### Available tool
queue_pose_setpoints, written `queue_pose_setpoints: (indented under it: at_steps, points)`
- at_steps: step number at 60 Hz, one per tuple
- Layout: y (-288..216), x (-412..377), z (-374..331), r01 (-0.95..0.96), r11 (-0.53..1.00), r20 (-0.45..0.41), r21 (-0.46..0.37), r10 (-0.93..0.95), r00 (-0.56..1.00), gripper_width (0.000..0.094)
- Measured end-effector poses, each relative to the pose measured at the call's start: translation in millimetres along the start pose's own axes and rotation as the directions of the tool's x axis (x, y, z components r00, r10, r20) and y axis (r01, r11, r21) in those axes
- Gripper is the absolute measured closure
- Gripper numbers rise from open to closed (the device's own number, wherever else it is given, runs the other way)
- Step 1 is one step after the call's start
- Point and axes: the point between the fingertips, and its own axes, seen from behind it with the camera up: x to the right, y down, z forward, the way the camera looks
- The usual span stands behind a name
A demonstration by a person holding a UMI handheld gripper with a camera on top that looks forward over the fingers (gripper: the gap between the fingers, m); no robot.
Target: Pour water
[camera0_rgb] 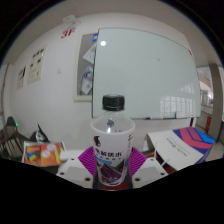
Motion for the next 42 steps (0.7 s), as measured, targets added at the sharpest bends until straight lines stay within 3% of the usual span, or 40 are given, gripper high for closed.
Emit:
queue_pose_setpoints:
  at_steps: [4, 16, 20, 30, 35, 38, 42]
  points:
    - [34, -2, 5, 0.015, 0.998, -0.014, -0.064, -0.016, 1.0, 0.0569]
    - [99, 11, 19, 0.017, 0.99, -0.021, -0.136, -0.02, 1.0, 0.0558]
    - [96, 13, 15, 0.002, 0.997, -0.026, -0.083, -0.005, 1.0, 0.055]
    - [96, 12, 18, -0.003, 0.996, -0.024, -0.094, 0.0, 1.0, 0.0384]
    - [105, 13, 15, 0.003, 0.986, -0.027, -0.166, -0.007, 1.0, 0.0085]
    - [104, 12, 9, 0.003, 0.985, -0.031, -0.174, -0.009, 0.999, 0.0118]
    - [97, 15, -3, 0.006, 0.985, -0.063, -0.174, -0.017, 0.998, 0.0087]
